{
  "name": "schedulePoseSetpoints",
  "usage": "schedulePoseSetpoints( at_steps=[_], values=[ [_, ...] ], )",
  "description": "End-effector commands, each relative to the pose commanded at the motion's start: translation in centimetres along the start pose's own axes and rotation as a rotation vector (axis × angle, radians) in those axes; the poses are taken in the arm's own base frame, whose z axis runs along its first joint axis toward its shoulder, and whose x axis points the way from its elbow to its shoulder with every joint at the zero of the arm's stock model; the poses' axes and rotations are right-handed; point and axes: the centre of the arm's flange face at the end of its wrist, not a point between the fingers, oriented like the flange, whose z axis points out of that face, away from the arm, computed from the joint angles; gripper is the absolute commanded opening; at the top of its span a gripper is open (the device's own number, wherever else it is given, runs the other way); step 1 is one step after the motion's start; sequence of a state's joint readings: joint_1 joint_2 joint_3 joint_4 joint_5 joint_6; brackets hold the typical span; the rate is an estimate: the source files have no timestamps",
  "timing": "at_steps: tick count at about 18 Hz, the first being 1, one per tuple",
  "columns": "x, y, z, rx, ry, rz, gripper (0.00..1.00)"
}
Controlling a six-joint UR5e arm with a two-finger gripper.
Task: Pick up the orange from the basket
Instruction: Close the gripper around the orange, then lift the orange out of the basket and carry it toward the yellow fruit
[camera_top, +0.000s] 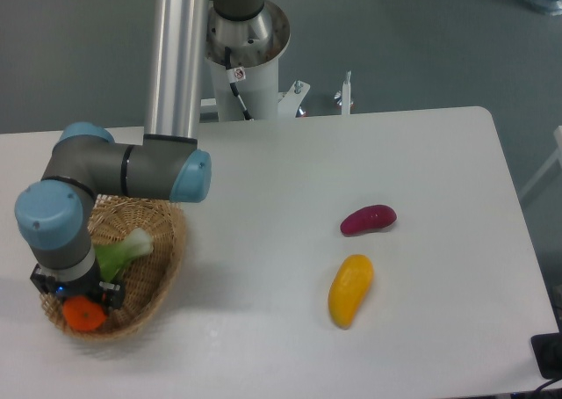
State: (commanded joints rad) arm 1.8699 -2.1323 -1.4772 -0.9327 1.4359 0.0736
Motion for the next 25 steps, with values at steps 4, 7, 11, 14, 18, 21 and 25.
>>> schedulePoseSetpoints(
  at_steps=[4, 7, 11, 14, 18, 21, 25],
  values=[
    [-2.7, 0.9, -2.2, 0.017, -0.009, -0.028, 0.55],
    [-6.8, 1.4, -2.2, 0.011, -0.019, -0.068, 0.55],
    [-13.6, 2.6, -6.1, 0.051, -0.045, -0.023, 0.56],
    [-16.7, 2.8, -7.8, 0.076, -0.075, -0.026, 0.57],
    [-21.6, 4.0, -8.4, 0.06, -0.128, -0.006, 0.6],
    [-25.2, 4.9, -9.1, 0.057, -0.143, 0.005, 0.58],
    [-28.4, 6.4, -9.6, 0.003, -0.22, 0.08, 0.59]
  ],
)
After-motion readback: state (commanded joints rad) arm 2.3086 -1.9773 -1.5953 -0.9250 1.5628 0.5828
